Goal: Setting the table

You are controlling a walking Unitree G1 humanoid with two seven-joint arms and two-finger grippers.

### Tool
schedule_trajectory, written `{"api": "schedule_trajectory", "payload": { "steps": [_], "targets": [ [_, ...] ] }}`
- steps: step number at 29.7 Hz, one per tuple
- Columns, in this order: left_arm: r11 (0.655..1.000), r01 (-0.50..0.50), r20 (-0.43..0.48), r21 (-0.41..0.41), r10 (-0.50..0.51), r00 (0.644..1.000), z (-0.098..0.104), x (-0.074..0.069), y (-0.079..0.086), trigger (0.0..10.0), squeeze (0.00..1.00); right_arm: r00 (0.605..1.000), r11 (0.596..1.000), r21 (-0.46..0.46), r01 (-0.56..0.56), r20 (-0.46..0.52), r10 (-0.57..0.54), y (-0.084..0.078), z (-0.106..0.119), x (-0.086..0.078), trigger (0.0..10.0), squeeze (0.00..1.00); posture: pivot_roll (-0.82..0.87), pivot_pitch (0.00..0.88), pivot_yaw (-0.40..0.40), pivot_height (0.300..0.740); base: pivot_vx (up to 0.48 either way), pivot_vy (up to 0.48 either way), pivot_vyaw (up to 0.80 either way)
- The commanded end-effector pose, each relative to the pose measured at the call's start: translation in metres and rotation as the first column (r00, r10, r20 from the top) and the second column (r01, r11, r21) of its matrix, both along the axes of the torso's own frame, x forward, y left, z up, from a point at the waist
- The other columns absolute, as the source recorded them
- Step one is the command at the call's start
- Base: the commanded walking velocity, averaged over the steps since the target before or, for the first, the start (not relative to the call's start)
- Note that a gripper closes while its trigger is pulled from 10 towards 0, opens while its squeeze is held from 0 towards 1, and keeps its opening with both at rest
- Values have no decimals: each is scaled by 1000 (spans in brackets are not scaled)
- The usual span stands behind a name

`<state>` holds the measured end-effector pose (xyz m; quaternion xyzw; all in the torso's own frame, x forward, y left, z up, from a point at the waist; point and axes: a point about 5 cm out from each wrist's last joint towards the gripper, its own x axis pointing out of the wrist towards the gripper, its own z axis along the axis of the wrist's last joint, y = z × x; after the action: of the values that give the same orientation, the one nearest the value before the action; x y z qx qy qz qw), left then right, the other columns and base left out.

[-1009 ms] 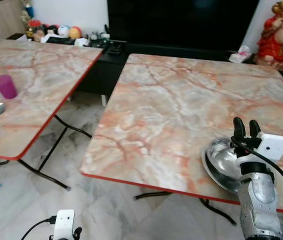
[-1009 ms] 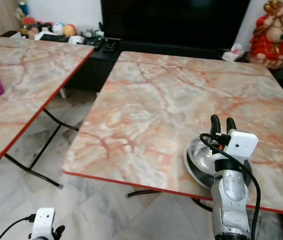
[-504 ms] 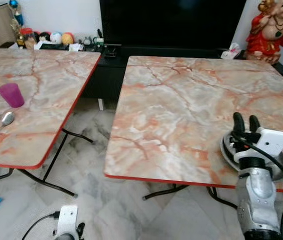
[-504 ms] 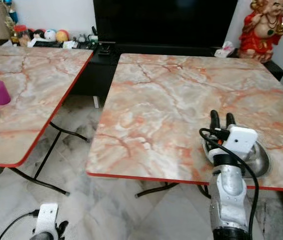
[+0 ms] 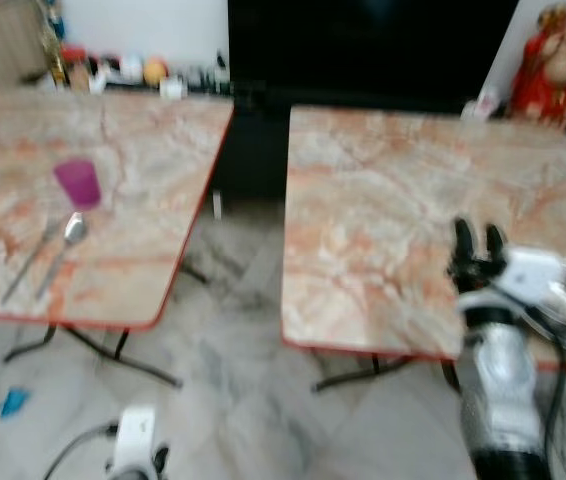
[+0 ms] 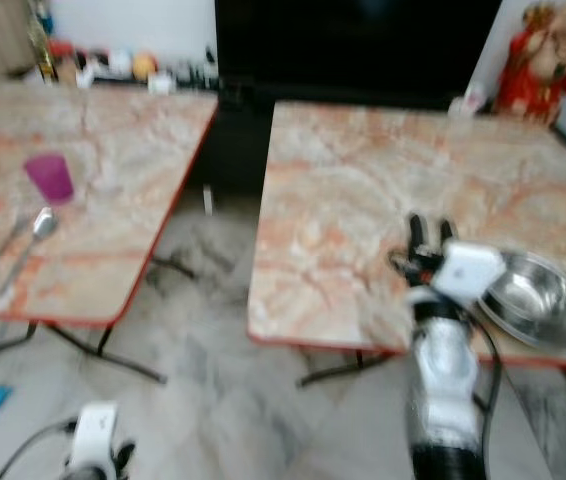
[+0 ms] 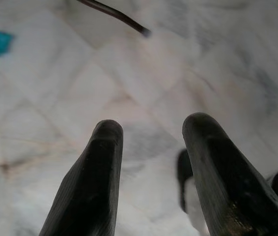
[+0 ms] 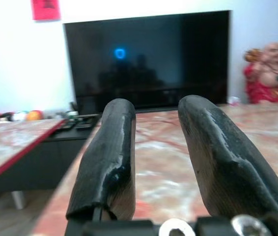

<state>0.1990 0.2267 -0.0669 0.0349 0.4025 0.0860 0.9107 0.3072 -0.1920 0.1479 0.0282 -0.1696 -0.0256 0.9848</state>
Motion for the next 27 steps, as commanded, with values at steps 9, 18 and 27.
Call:
{"api": "schedule_trajectory", "payload": {
  "steps": [9,18,27],
  "targets": [
    [1000,-1,-15,-14,0,1000,-3,-3,-6,10000,0,1000,1000,20,14,2,-14,-6,-1,-2,10000,0,22,0,-38,740,0,358,0],
    [1000,4,-13,-16,-4,1000,-3,-1,-7,10000,0,1000,1000,23,-1,3,1,-2,-1,0,10000,0,25,0,-35,740,0,355,0],
    [1000,4,-9,-14,-4,1000,-2,-1,-7,10000,0,998,999,39,7,-69,-5,-3,-21,-2,10000,0,26,0,-37,740,0,196,0]
  ]
}}
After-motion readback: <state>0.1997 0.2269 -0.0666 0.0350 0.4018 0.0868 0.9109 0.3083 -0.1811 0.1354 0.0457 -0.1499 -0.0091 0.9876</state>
